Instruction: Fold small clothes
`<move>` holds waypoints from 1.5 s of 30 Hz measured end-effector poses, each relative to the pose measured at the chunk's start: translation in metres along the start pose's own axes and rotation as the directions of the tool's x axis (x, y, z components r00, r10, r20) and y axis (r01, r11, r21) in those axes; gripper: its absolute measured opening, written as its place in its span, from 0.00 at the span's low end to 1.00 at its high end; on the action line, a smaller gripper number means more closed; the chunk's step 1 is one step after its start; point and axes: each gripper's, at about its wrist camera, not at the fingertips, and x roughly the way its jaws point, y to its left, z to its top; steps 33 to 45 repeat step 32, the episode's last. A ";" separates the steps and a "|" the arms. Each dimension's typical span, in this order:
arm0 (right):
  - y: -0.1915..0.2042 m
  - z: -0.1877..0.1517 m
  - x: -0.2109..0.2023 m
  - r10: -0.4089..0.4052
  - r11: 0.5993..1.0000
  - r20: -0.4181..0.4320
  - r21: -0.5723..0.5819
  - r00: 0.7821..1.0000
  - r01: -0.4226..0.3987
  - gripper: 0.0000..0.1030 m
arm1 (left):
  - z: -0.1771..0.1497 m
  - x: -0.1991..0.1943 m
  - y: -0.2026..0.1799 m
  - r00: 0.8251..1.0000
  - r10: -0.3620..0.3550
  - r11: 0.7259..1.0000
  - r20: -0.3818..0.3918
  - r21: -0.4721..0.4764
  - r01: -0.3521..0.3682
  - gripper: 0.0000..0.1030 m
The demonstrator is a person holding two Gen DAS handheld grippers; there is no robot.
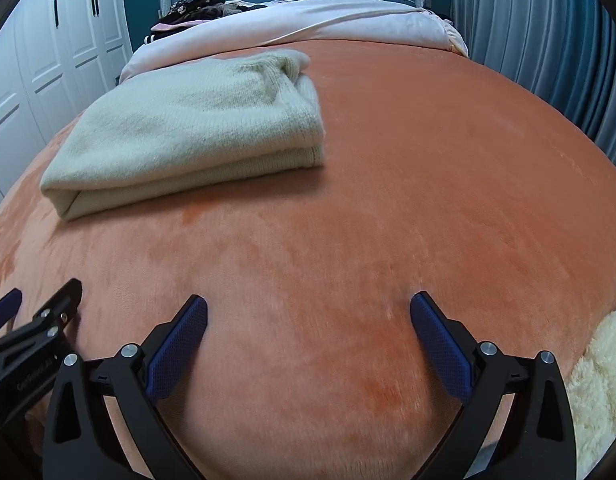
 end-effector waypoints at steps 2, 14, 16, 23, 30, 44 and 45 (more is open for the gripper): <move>0.002 0.006 0.005 -0.003 1.000 0.006 0.000 1.000 0.003 0.95 | 0.006 0.007 0.000 1.000 -0.001 1.000 0.002 0.003 0.001 0.96; 0.004 0.010 0.009 -0.010 1.000 0.011 -0.004 1.000 0.010 0.95 | 0.012 0.013 -0.002 1.000 0.012 1.000 0.011 0.014 -0.012 0.96; 0.004 0.011 0.009 -0.009 1.000 0.012 -0.003 1.000 0.009 0.95 | 0.012 0.013 -0.003 1.000 0.014 1.000 0.013 0.015 -0.014 0.96; 0.004 0.013 0.009 0.000 1.000 0.013 -0.006 1.000 0.000 0.95 | 0.011 0.012 -0.004 1.000 0.018 1.000 0.021 0.015 -0.018 0.96; 0.004 0.013 0.008 0.005 1.000 0.011 -0.009 1.000 -0.004 0.95 | 0.011 0.012 -0.004 1.000 0.017 1.000 0.019 0.014 -0.017 0.96; 0.004 0.013 0.008 0.006 1.000 0.012 -0.008 1.000 -0.006 0.95 | 0.011 0.012 -0.004 1.000 0.018 1.000 0.020 0.014 -0.018 0.96; 0.004 0.013 0.008 0.006 1.000 0.012 -0.008 1.000 -0.006 0.95 | 0.011 0.012 -0.004 1.000 0.018 1.000 0.020 0.014 -0.018 0.96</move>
